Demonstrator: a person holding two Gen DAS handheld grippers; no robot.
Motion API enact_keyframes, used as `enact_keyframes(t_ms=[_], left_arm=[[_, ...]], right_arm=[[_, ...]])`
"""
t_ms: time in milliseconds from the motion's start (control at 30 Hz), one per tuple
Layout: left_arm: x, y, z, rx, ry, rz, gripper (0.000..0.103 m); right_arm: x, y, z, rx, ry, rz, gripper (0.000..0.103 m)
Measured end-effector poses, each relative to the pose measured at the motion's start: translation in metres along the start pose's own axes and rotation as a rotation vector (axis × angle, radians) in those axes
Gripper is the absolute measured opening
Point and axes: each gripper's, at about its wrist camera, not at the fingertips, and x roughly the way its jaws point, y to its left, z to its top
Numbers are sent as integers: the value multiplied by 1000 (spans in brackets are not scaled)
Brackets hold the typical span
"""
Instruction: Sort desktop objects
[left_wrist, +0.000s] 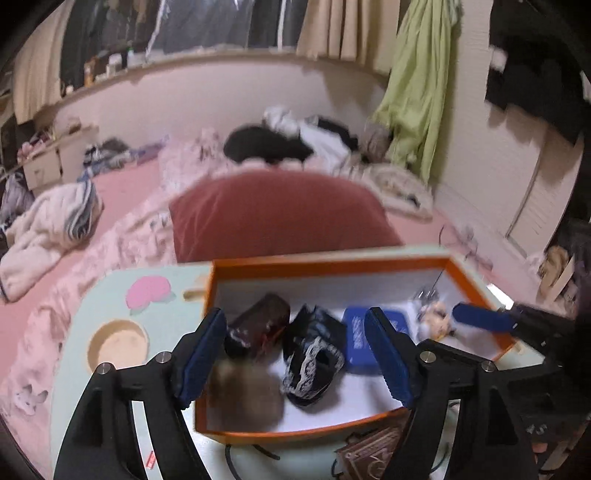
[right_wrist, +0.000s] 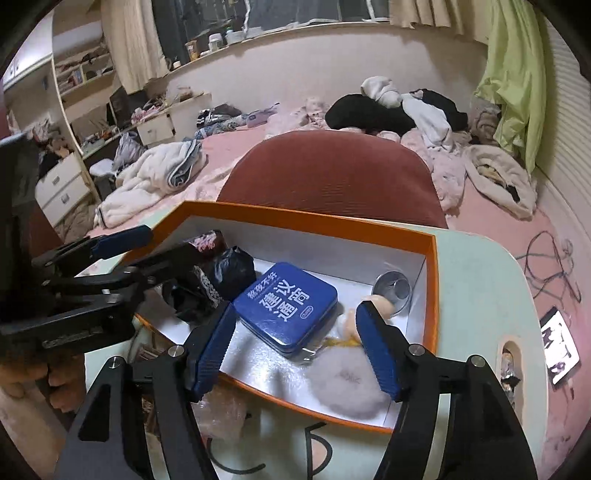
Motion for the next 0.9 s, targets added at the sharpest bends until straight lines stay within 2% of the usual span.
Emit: enact_keyframes(t_ms=[67,133,167,233,333,433,533,600,633,700,900], left_arm=[[-16,3,2,-22,-39,-16,80],[-36,6,-2,-44,-72,-32,97],[-44,7,-6,-55,-82,-21,101],[-60,7,-23,-64,-87,0,102],[-74,3,-56,-13,-24,-11,102],[-77,1,-93,30,38,14,102],[-68,0,-115,52,96,49,102],[-53,0,-124,55,167,59,102],[-53,-3,-126,69,165,84,103],[-53,-3,-127,68,165,81,103],[-53,-3,-128,57,163,109,103]], right_arm=[[-15,-6,1,36,-67,23,68],[-33,-7,-1,47,-131,37,68],[-42,-7,-1,52,-147,44,68],[-57,-5,-7,64,-146,73,68],[-66,1,-28,47,-72,97,73],[-61,7,-55,-9,28,60,73],[-53,14,-80,-69,97,9,73],[-46,15,-89,-85,119,-18,73],[-40,14,-93,-83,145,-30,77],[-42,16,-93,-101,142,-65,84],[-43,14,-95,-104,160,-87,102]])
